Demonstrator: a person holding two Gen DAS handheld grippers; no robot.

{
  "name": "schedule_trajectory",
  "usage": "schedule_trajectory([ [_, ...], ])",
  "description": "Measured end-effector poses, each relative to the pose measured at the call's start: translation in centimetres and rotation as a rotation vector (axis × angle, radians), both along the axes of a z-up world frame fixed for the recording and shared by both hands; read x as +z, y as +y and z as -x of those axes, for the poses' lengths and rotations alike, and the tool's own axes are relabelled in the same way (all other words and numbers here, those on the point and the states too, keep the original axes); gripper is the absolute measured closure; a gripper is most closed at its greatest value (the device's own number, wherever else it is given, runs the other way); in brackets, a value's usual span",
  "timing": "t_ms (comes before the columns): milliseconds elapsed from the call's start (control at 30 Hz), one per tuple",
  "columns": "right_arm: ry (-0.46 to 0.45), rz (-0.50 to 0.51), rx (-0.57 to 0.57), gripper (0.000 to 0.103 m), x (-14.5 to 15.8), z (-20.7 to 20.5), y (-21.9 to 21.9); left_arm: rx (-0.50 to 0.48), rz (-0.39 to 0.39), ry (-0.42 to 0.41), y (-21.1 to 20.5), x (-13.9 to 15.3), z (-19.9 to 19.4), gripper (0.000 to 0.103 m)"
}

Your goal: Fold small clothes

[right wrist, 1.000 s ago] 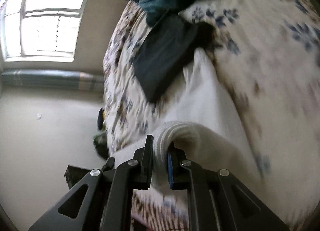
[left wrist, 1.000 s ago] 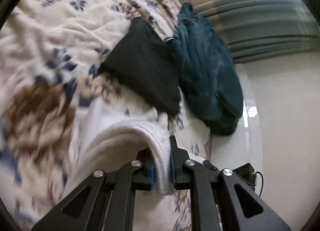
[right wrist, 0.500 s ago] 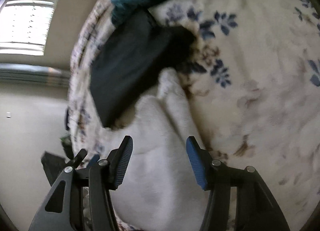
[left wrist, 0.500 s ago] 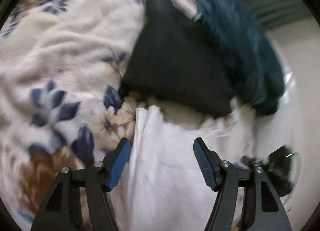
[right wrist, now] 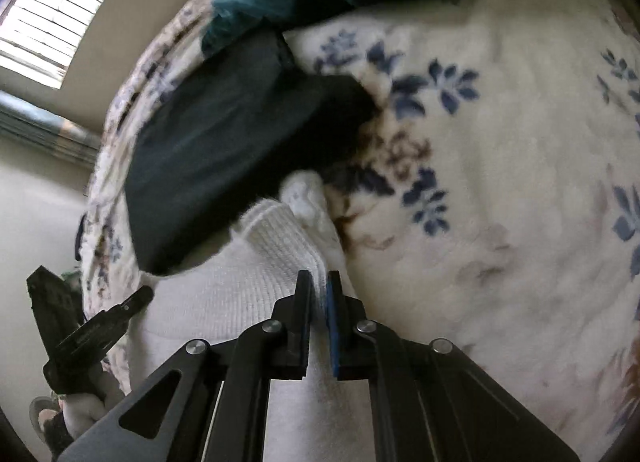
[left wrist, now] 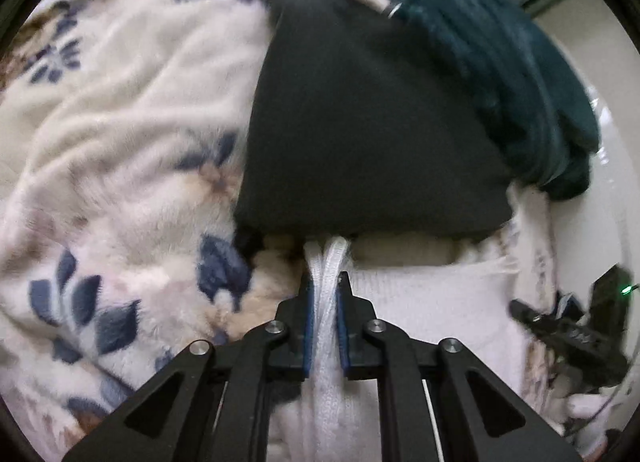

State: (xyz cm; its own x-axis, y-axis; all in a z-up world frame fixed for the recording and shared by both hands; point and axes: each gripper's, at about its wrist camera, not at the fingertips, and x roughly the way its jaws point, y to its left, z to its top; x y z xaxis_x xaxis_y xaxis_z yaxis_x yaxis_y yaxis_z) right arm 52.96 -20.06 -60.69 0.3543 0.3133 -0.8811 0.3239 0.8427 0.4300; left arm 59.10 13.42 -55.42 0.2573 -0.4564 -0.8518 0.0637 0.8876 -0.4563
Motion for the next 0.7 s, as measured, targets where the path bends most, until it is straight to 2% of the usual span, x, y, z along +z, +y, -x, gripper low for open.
schedule_trajectory([
  [100,0.024,0.017,0.014,0.096,-0.5,-1.1,0.5,-0.014,-0.009,0.019,0.5,-0.6,-0.2,0.095],
  [200,0.05,0.016,0.056,0.095,-0.8,-2.0,1.2,-0.019,0.006,0.025,1.0,0.2,-0.1,0.095],
  [267,0.071,0.006,0.075,0.094,-0.7,-2.1,1.1,-0.001,0.049,0.045,1.7,1.0,0.2,0.09],
  [300,0.077,-0.015,0.079,0.089,-0.6,-2.1,1.0,0.012,0.087,0.057,2.1,1.1,0.4,0.087],
  [333,0.081,-0.038,0.079,0.08,-0.3,-1.9,0.7,0.045,0.123,0.068,3.1,1.8,0.9,0.077],
  [367,0.078,-0.054,0.073,0.069,0.3,-1.3,0.2,0.072,0.148,0.066,3.8,2.5,1.5,0.072],
  [433,0.058,-0.092,0.062,0.056,1.6,0.2,-0.9,0.118,0.203,0.038,5.4,4.1,3.3,0.045],
  [467,0.049,-0.123,0.064,0.05,2.1,1.1,-1.4,0.131,0.229,0.028,6.0,4.8,4.4,0.037],
  [500,0.047,-0.145,0.068,0.044,2.4,1.8,-1.8,0.137,0.251,0.02,6.4,5.2,5.3,0.037],
  [533,0.049,-0.16,0.069,0.031,2.6,2.6,-2.2,0.145,0.274,0.021,6.8,5.6,6.9,0.037],
  [567,0.049,-0.183,0.071,0.024,2.7,3.6,-2.6,0.149,0.291,0.033,7.0,5.7,8.0,0.037],
  [633,0.059,-0.241,0.097,0.024,2.2,5.5,-3.1,0.146,0.322,0.063,7.2,5.4,10.5,0.037],
  [700,0.092,-0.263,0.138,0.024,1.1,7.0,-2.6,0.138,0.301,0.078,6.4,4.9,12.0,0.037],
])
